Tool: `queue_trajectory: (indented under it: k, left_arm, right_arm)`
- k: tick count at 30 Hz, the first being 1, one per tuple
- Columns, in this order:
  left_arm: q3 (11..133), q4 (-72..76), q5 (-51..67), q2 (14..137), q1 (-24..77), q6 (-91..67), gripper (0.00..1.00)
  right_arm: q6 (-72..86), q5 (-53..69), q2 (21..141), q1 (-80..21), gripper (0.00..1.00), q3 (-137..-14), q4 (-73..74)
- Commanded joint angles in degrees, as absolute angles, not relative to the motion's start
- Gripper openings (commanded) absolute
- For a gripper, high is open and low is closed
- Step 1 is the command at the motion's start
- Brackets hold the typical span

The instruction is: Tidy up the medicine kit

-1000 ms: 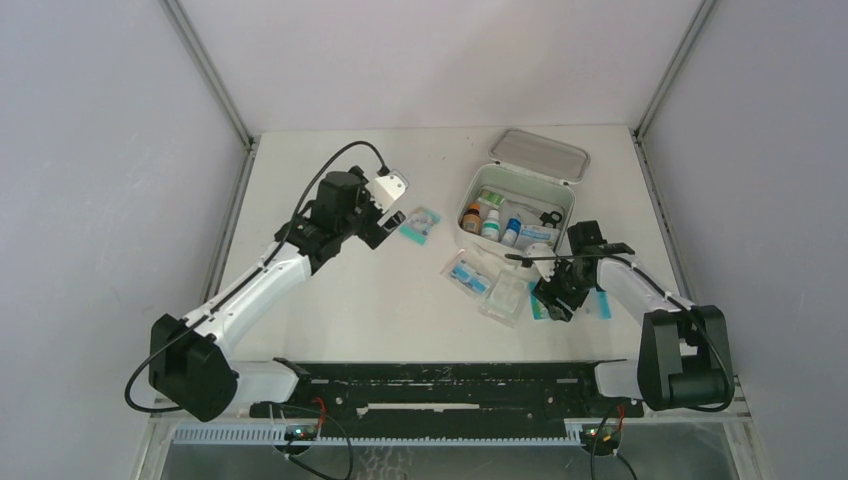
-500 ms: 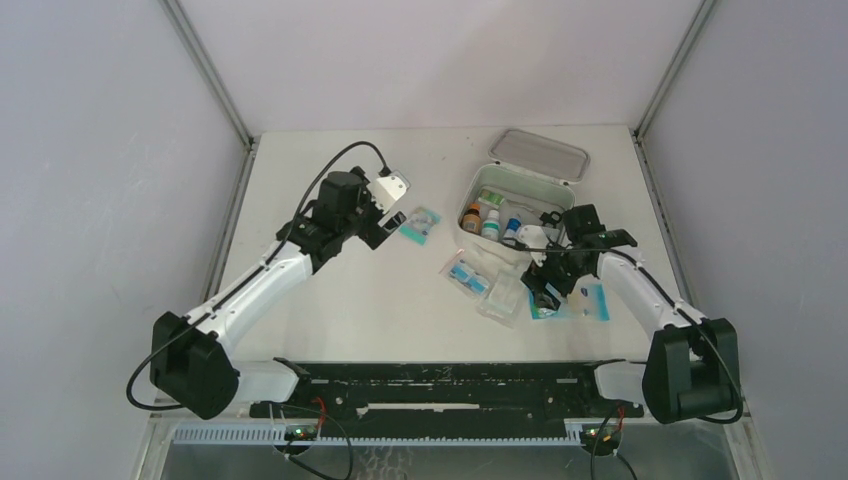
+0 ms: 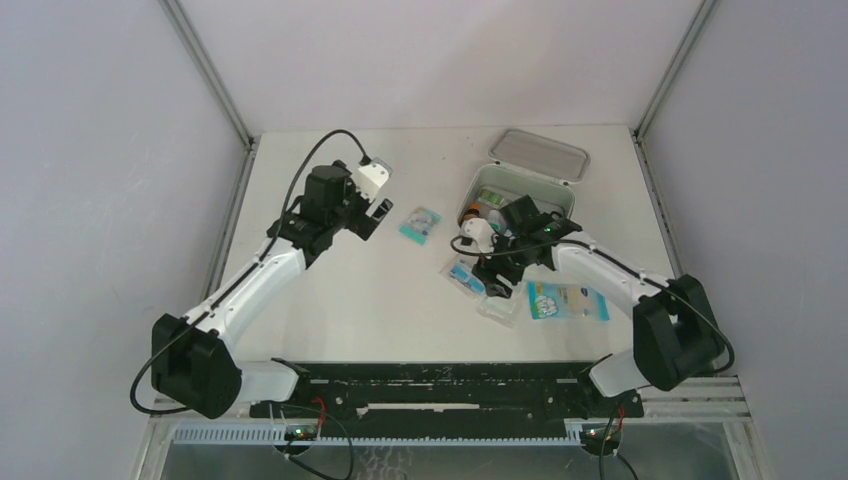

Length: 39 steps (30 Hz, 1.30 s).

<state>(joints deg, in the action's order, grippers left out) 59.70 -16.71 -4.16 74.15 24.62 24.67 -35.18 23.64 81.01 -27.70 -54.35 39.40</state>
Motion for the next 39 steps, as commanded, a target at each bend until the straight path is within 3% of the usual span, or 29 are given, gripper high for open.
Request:
queue_trajectory:
  k: [1,6,19,39]
  left_arm:
    - [59.7,-13.6,-2.2,72.5,21.4,20.0,1.0]
    - [59.7,-13.6,-1.9,71.7,19.8,19.4,1.0]
    - [59.5,-13.6,-1.5,71.1,19.3,19.3,1.0]
    - [59.6,-13.6,-2.0,70.5,18.8,19.4,1.0]
  right_arm:
    - [-26.4,19.5,85.8,-32.1,0.66,-59.0,32.7]
    - [-21.8,14.8,92.2,-35.5,0.62,-63.1,31.3]
    - [-20.9,7.8,100.4,-39.0,0.63,-64.3,30.6]
    - [-22.9,10.3,96.1,-40.1,0.16,-64.8,31.5]
